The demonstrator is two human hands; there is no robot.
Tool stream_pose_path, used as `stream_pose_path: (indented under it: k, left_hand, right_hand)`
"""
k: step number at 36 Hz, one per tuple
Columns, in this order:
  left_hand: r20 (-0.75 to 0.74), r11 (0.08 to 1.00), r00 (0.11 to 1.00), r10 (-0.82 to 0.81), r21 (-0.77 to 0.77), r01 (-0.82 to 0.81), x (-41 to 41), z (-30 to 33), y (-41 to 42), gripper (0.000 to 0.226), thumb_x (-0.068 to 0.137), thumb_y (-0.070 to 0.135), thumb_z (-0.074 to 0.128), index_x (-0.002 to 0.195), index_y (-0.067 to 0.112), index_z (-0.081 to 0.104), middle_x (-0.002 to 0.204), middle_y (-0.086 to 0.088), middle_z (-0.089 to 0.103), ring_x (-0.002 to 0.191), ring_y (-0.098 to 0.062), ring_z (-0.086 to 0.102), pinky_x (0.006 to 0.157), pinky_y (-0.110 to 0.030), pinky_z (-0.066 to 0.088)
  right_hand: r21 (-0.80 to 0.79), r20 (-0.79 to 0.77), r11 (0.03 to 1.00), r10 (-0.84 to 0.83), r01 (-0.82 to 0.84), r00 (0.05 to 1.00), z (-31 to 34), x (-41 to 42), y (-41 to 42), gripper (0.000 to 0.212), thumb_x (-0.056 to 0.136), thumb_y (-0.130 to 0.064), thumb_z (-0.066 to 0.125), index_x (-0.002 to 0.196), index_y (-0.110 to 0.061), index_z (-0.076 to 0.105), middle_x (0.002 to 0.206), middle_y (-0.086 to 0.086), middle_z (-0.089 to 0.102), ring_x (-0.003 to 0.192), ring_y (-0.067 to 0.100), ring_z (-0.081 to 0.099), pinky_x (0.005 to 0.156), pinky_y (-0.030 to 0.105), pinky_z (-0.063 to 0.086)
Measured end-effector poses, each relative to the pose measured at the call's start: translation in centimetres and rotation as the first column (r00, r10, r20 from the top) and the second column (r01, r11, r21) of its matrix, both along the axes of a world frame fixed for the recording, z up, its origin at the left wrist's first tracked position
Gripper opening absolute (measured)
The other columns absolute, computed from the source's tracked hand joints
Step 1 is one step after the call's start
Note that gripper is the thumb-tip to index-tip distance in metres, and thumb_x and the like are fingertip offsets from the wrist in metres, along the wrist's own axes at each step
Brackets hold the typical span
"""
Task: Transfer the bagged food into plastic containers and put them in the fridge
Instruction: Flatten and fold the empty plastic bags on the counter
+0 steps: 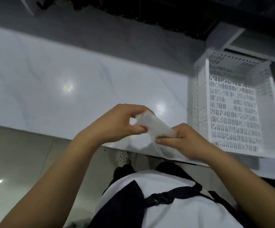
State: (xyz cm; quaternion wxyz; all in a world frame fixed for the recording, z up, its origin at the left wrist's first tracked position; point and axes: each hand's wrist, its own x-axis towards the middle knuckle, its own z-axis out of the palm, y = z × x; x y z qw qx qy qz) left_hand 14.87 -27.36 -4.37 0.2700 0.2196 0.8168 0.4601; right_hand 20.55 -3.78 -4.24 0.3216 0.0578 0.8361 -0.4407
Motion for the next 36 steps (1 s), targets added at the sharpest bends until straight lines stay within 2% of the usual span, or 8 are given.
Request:
stream_pose_path:
  k: [2, 6, 10, 15, 22, 28, 32, 36]
  left_hand:
    - [0.044, 0.997, 0.999, 0.025, 0.066, -0.028, -0.4, -0.1, 0.9, 0.023, 0.085, 0.015, 0.077, 0.103, 0.030, 0.075, 0.096, 0.006, 0.074, 0.090, -0.012, 0.069, 0.081, -0.038, 0.056]
    - [0.079, 0.989, 0.997, 0.013, 0.149, -0.025, -1.3, 0.0, 2.2, 0.017, 0.085, 0.016, 0.079, 0.098, 0.027, 0.076, 0.089, 0.004, 0.075, 0.082, -0.012, 0.071, 0.076, -0.032, 0.057]
    - [0.056, 0.984, 0.998, -0.028, 0.177, 0.018, -0.6, 0.4, 4.4, 0.018, 0.085, 0.016, 0.079, 0.098, 0.026, 0.076, 0.090, 0.007, 0.075, 0.082, -0.007, 0.070, 0.075, -0.026, 0.057]
    - [0.070, 0.960, 0.996, -0.063, 0.279, 0.041, 2.4, 1.4, 7.4, 0.028, 0.084, 0.007, 0.079, 0.105, 0.026, 0.075, 0.097, 0.011, 0.076, 0.089, -0.008, 0.072, 0.080, -0.018, 0.055]
    - [-0.068, 0.971, 0.996, -0.054, 0.229, 0.068, 8.5, 2.8, 13.5, 0.026, 0.087, 0.008, 0.076, 0.108, 0.023, 0.075, 0.099, 0.013, 0.075, 0.093, -0.009, 0.071, 0.081, -0.017, 0.054]
    - [-0.027, 0.971, 0.996, -0.090, 0.221, 0.094, 15.9, 3.4, 19.5, 0.028, 0.087, 0.005, 0.076, 0.114, 0.014, 0.074, 0.101, 0.005, 0.077, 0.092, -0.010, 0.073, 0.085, -0.029, 0.060]
    - [-0.023, 0.964, 0.982, -0.187, 0.189, 0.188, 20.2, 3.2, 23.5, 0.025, 0.088, 0.006, 0.075, 0.112, 0.015, 0.075, 0.100, 0.004, 0.077, 0.092, -0.012, 0.074, 0.086, -0.039, 0.060]
    - [-0.116, 0.935, 0.948, -0.297, 0.165, 0.314, 23.7, 2.8, 27.5, 0.022, 0.089, 0.009, 0.074, 0.109, 0.018, 0.075, 0.098, 0.006, 0.076, 0.091, -0.011, 0.073, 0.081, -0.040, 0.059]
  right_hand:
    - [0.031, -0.051, 0.999, -0.015, 0.017, 0.999, 1.2, 0.4, 0.7, 0.022, 0.079, -0.038, 0.081, 0.080, -0.017, 0.076, 0.069, -0.010, 0.067, 0.066, 0.010, 0.063, 0.068, 0.030, 0.046]
    - [0.092, -0.277, 0.979, -0.150, 0.182, 0.949, 3.8, 1.5, 2.9, 0.022, 0.076, -0.036, 0.082, 0.096, -0.039, 0.075, 0.097, -0.023, 0.073, 0.094, -0.002, 0.067, 0.085, 0.028, 0.050]
    - [0.131, -0.391, 0.954, -0.200, 0.270, 0.898, 5.1, 3.7, 5.2, 0.012, 0.081, -0.028, 0.079, 0.085, -0.038, 0.075, 0.090, -0.023, 0.073, 0.091, -0.004, 0.066, 0.082, 0.021, 0.047]
    - [0.041, -0.380, 0.936, -0.310, 0.351, 0.871, 4.5, 7.2, 7.8, 0.020, 0.083, -0.010, 0.078, 0.079, -0.029, 0.075, 0.080, -0.013, 0.074, 0.081, 0.004, 0.069, 0.079, 0.020, 0.050]
    - [-0.052, -0.416, 0.895, -0.423, 0.443, 0.805, 3.5, 15.4, 12.3, 0.026, 0.082, -0.010, 0.079, 0.078, -0.035, 0.073, 0.081, -0.016, 0.073, 0.079, -0.001, 0.067, 0.071, 0.010, 0.046]
    - [-0.067, -0.451, 0.803, -0.554, 0.592, 0.700, 2.6, 25.2, 17.1, 0.024, 0.083, -0.017, 0.078, 0.077, -0.039, 0.071, 0.084, -0.025, 0.071, 0.081, -0.006, 0.065, 0.068, 0.006, 0.046]
    - [-0.036, -0.444, 0.785, -0.567, 0.619, 0.694, 1.9, 31.0, 19.6, 0.016, 0.086, -0.024, 0.075, 0.086, -0.039, 0.070, 0.087, -0.021, 0.070, 0.083, -0.004, 0.065, 0.066, 0.009, 0.048]
    - [-0.044, -0.458, 0.751, -0.602, 0.659, 0.655, 1.4, 35.9, 22.6, 0.013, 0.085, -0.025, 0.073, 0.085, -0.038, 0.071, 0.089, -0.025, 0.069, 0.085, -0.003, 0.065, 0.072, 0.016, 0.052]
